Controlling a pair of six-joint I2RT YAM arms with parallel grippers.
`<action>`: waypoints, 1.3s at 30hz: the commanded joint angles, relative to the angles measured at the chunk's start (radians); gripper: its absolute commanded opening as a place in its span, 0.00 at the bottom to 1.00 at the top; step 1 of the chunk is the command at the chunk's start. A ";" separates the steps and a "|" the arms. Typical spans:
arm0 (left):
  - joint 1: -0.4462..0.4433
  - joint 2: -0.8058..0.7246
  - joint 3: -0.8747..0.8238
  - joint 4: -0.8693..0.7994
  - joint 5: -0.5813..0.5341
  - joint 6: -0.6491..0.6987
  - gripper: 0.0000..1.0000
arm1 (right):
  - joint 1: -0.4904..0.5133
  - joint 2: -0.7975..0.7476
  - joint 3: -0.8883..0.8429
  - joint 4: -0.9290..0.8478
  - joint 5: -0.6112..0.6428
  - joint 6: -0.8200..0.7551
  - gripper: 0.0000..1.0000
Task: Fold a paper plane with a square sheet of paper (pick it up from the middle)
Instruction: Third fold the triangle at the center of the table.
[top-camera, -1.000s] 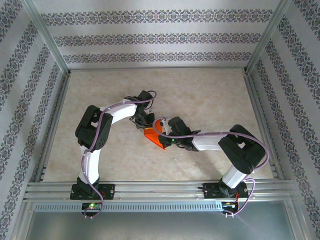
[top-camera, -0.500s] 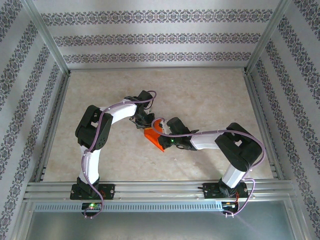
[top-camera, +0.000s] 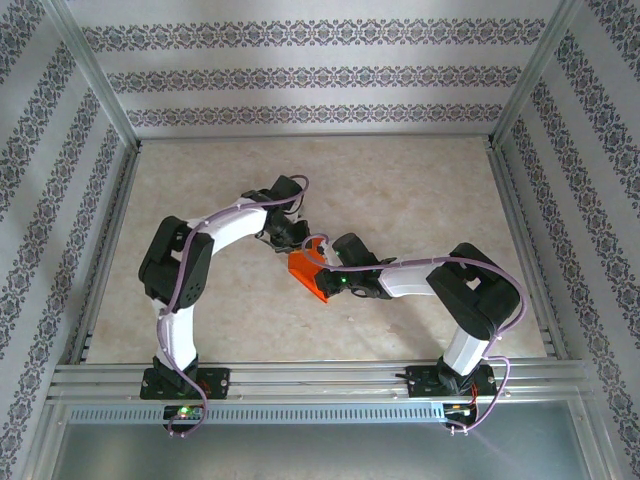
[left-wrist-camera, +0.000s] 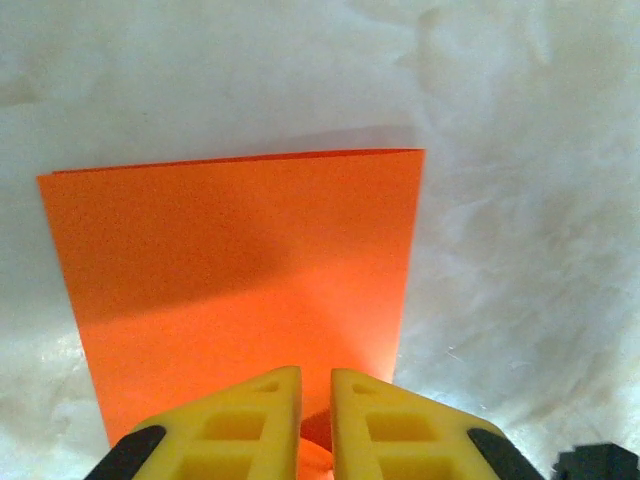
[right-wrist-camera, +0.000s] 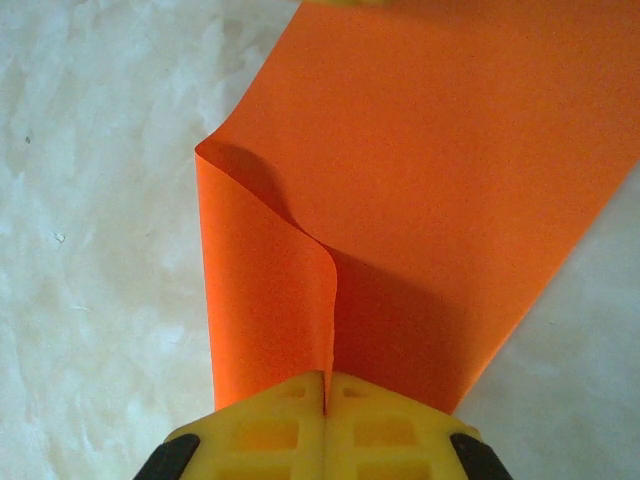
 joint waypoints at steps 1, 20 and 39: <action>0.021 -0.015 -0.051 0.023 -0.027 -0.035 0.15 | -0.015 0.002 0.013 -0.021 -0.019 0.012 0.01; 0.023 0.072 -0.067 0.007 -0.015 -0.031 0.08 | -0.029 -0.033 0.035 -0.068 -0.084 0.053 0.02; 0.020 0.079 -0.065 0.004 -0.008 -0.022 0.08 | -0.030 0.001 0.075 -0.118 -0.080 0.030 0.02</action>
